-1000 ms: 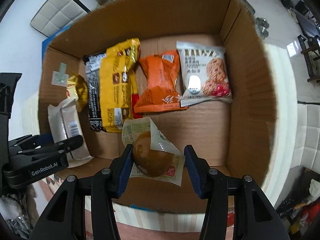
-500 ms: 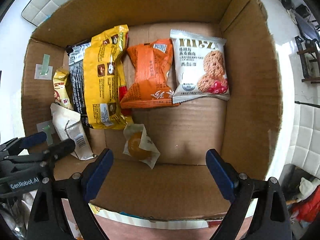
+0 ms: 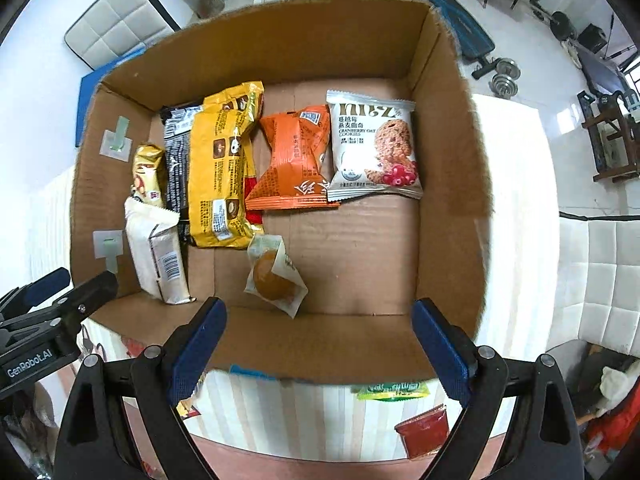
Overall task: Organize snacks
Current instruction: 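Move both tools back over the remaining snacks on the table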
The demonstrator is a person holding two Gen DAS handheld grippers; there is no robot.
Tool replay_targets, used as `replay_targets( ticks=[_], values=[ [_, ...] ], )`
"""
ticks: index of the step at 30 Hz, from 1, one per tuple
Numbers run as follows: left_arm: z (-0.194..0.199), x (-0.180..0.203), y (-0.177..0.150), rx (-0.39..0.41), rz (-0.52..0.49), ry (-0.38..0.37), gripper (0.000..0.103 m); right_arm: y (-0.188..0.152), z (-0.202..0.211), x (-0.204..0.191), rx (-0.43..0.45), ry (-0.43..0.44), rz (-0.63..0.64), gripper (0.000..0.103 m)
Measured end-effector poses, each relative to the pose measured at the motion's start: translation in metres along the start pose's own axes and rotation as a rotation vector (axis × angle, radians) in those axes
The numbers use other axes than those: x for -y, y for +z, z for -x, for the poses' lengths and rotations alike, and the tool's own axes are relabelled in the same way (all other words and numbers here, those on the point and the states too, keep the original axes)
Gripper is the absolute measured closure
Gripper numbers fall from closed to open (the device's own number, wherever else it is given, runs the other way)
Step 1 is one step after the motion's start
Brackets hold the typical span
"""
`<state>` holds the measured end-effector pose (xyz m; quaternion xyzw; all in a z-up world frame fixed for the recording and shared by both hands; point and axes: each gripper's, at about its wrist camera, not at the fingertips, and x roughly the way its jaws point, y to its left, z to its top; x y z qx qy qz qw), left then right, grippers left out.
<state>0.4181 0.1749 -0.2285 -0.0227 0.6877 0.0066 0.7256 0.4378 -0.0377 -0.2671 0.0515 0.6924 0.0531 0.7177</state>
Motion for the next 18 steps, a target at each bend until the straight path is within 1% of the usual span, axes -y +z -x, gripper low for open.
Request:
replay_targets(
  ticks=[1,6,10,14,18],
  values=[
    [0.004,0.001,0.000,0.013,-0.004,0.002,0.010,-0.005,0.003,0.001,0.010,-0.001,0.006,0.007],
    [0.023,0.008,-0.023,0.081,-0.020,0.013,0.010,-0.027,0.028,0.000,0.070,-0.017,0.024,0.007],
    [0.042,0.013,-0.042,0.145,-0.027,0.024,0.010,-0.047,0.050,0.000,0.137,-0.026,0.027,0.007],
    [0.062,0.016,-0.063,0.213,-0.022,0.033,0.010,-0.066,0.068,0.000,0.189,-0.032,0.036,0.007],
    [0.079,0.015,-0.081,0.261,-0.009,0.031,0.010,-0.087,0.087,-0.001,0.239,-0.038,0.048,0.007]
  ],
)
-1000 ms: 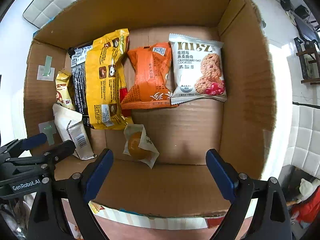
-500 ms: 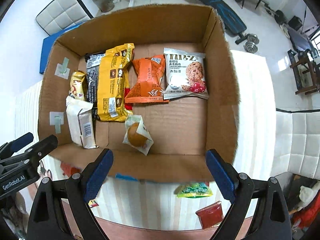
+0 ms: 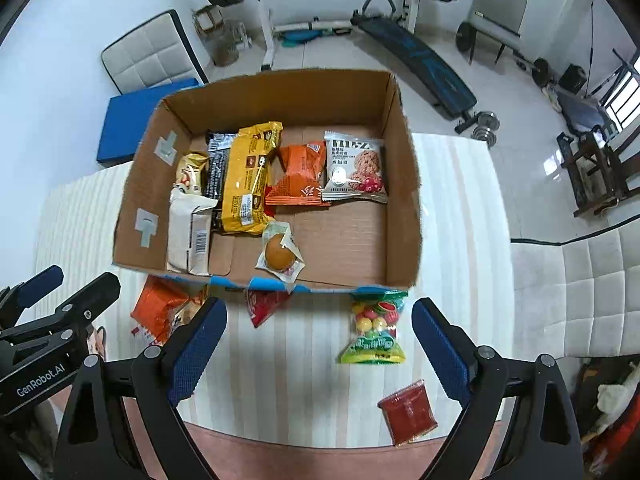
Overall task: Organize snacks
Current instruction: 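Move both tools back over the remaining snacks on the table, then grasp the red-white spicy strip packet with the left tool while the right tool grasps the dark red packet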
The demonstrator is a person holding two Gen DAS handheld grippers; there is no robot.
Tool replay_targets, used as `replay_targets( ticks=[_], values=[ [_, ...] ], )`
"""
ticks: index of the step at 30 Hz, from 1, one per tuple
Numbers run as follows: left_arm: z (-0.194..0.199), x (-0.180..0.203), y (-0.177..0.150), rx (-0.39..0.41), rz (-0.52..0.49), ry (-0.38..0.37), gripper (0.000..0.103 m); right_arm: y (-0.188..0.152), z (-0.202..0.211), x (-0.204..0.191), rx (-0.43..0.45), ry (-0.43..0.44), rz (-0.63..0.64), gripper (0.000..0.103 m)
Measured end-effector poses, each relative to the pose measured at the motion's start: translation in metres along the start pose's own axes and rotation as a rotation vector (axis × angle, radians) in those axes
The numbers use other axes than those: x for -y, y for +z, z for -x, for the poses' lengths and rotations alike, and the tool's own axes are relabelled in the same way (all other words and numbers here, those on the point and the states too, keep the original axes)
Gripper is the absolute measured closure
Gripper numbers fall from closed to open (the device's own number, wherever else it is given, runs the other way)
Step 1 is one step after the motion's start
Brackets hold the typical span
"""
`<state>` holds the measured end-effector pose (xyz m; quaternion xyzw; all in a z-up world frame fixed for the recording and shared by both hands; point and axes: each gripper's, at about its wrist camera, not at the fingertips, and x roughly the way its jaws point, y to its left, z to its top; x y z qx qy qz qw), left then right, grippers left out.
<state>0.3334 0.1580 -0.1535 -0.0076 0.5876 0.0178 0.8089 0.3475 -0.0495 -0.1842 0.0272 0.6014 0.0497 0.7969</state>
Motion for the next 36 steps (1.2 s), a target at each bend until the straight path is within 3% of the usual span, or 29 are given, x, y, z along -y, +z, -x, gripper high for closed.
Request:
replay_targets(
  ticks=[9,15,22,28,36],
  values=[
    [0.040,-0.002,-0.022,0.088,0.022,0.003,0.010,-0.031,0.044,-0.002,0.071,0.036,0.001,0.007],
    [0.040,-0.010,-0.045,0.088,0.072,0.037,0.010,-0.055,0.036,0.026,0.005,0.073,-0.070,0.007],
    [-0.013,-0.023,-0.091,-0.061,0.158,0.024,0.010,-0.099,-0.034,0.084,-0.200,0.019,-0.144,0.007],
    [-0.064,-0.018,-0.129,-0.186,0.144,0.049,0.010,-0.140,-0.110,0.117,-0.381,-0.057,-0.128,0.007],
    [-0.102,-0.023,-0.161,-0.292,0.162,0.045,0.010,-0.169,-0.165,0.127,-0.483,-0.113,-0.081,0.009]
  ],
)
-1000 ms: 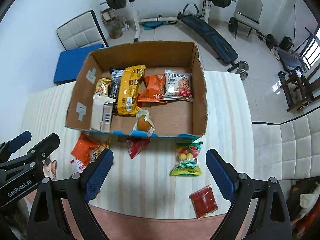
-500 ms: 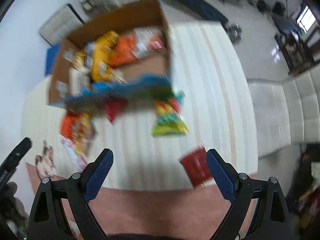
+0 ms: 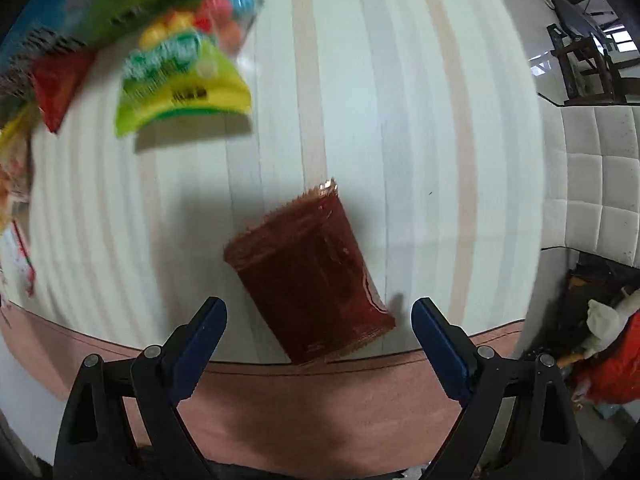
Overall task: Organize snacks
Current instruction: 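Grasp the red-white spicy strip packet with the left tool while the right tool grasps the dark red packet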
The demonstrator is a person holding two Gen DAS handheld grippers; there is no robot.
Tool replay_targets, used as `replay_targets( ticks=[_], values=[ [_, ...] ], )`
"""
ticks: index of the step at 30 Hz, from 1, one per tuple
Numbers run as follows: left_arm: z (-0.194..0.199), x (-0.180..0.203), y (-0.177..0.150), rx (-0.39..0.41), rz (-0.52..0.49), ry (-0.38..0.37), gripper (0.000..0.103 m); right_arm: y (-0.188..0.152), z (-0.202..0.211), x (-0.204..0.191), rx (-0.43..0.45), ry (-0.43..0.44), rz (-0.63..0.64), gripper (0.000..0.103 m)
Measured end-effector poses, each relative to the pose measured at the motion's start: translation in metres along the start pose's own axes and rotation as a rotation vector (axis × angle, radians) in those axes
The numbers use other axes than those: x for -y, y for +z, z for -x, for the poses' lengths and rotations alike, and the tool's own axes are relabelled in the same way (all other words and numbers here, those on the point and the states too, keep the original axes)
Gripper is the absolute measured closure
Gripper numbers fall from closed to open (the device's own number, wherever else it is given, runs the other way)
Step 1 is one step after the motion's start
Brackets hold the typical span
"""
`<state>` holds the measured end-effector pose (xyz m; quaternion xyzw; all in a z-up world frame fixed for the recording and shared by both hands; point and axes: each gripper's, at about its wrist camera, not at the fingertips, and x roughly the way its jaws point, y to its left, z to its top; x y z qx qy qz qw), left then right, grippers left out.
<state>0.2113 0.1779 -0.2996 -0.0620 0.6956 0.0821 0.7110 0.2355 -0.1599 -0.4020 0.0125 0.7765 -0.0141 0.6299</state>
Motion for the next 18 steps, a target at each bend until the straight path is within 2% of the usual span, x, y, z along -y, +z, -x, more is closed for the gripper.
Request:
replay_targets(
  ticks=[4,8,12,18],
  values=[
    [-0.008,-0.014,-0.006,-0.035,0.040,-0.015,0.010,-0.004,-0.005,-0.004,0.026,-0.016,-0.006,0.036],
    [-0.006,-0.040,-0.004,-0.046,0.111,-0.050,0.010,-0.011,0.005,-0.020,0.072,-0.014,-0.018,0.041],
    [-0.003,-0.077,0.005,-0.052,0.228,-0.106,0.010,-0.014,0.019,-0.041,0.096,0.063,-0.032,0.041],
    [-0.022,-0.126,0.022,-0.111,0.415,-0.193,0.010,-0.006,0.025,-0.083,0.101,0.144,-0.017,0.041]
  ],
)
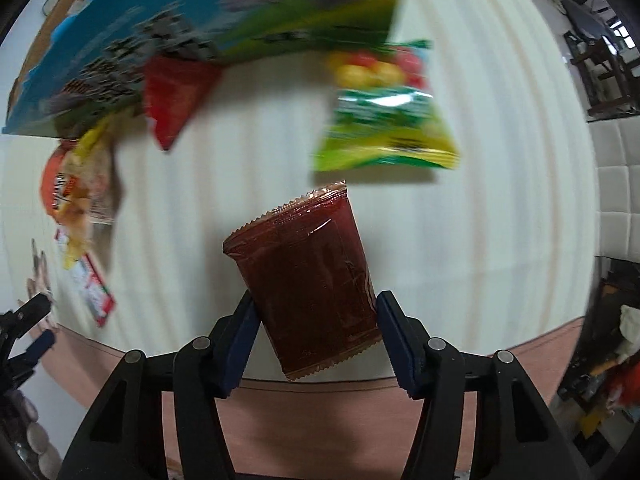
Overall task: Organize snacks
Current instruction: 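Grasp the red-white spicy strip packet with the left tool while the right tool grasps the dark red packet, then lift both packets and carry them over the cardboard box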
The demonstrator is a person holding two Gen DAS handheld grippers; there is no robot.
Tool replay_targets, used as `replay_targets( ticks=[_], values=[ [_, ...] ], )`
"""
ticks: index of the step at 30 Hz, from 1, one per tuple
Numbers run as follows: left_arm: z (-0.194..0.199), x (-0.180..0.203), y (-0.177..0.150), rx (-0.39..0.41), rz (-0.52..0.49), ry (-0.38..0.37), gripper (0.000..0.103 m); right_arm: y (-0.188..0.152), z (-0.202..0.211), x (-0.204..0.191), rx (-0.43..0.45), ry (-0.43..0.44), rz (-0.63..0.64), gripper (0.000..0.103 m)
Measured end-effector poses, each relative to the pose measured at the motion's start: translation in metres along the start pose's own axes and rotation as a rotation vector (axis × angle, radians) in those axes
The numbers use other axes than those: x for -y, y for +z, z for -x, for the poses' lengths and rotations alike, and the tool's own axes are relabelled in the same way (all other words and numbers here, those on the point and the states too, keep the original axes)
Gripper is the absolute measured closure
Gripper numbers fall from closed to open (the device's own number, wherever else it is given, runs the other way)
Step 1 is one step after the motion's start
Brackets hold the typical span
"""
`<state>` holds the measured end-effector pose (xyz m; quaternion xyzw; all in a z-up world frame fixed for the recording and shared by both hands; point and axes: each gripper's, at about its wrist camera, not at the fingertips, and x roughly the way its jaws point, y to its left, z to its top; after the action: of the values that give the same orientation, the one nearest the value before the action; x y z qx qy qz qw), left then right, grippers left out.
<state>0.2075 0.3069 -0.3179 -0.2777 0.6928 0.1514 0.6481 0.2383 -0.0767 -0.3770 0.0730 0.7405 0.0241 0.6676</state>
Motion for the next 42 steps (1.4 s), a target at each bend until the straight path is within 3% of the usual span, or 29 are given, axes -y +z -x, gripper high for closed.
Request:
replay_targets(
  ticks=[11,12,14,17,19,22,31,37,42],
  values=[
    [-0.053,0.015,0.038,-0.081,-0.023,0.055,0.010,0.013,-0.003,-0.027,-0.004,0.002,0.018,0.041],
    [-0.056,0.018,0.040,-0.076,-0.041,0.067,0.019,0.023,0.001,-0.035,-0.003,-0.003,0.019,0.041],
    [-0.059,0.024,0.043,-0.062,-0.080,0.105,0.026,0.024,0.003,-0.038,0.002,-0.009,0.021,0.041],
    [-0.055,0.035,0.042,-0.022,-0.175,0.174,0.048,0.036,0.007,-0.044,0.000,-0.020,0.029,0.041],
    [-0.055,0.036,0.041,-0.020,-0.205,0.178,0.052,0.025,0.008,-0.047,-0.002,-0.026,0.035,0.041],
    [-0.055,0.034,0.033,-0.024,-0.233,0.187,0.053,0.017,-0.007,-0.055,-0.021,-0.037,0.048,0.041],
    [-0.068,0.034,-0.036,-0.052,-0.439,0.266,0.052,-0.016,-0.041,-0.045,-0.136,-0.011,0.001,0.040],
    [-0.072,0.040,-0.034,-0.040,-0.435,0.281,0.050,-0.003,-0.046,-0.045,-0.168,-0.015,-0.013,0.038],
    [-0.074,0.048,-0.046,-0.027,-0.448,0.285,0.055,-0.001,-0.048,-0.059,-0.148,-0.075,0.047,0.039]
  ],
)
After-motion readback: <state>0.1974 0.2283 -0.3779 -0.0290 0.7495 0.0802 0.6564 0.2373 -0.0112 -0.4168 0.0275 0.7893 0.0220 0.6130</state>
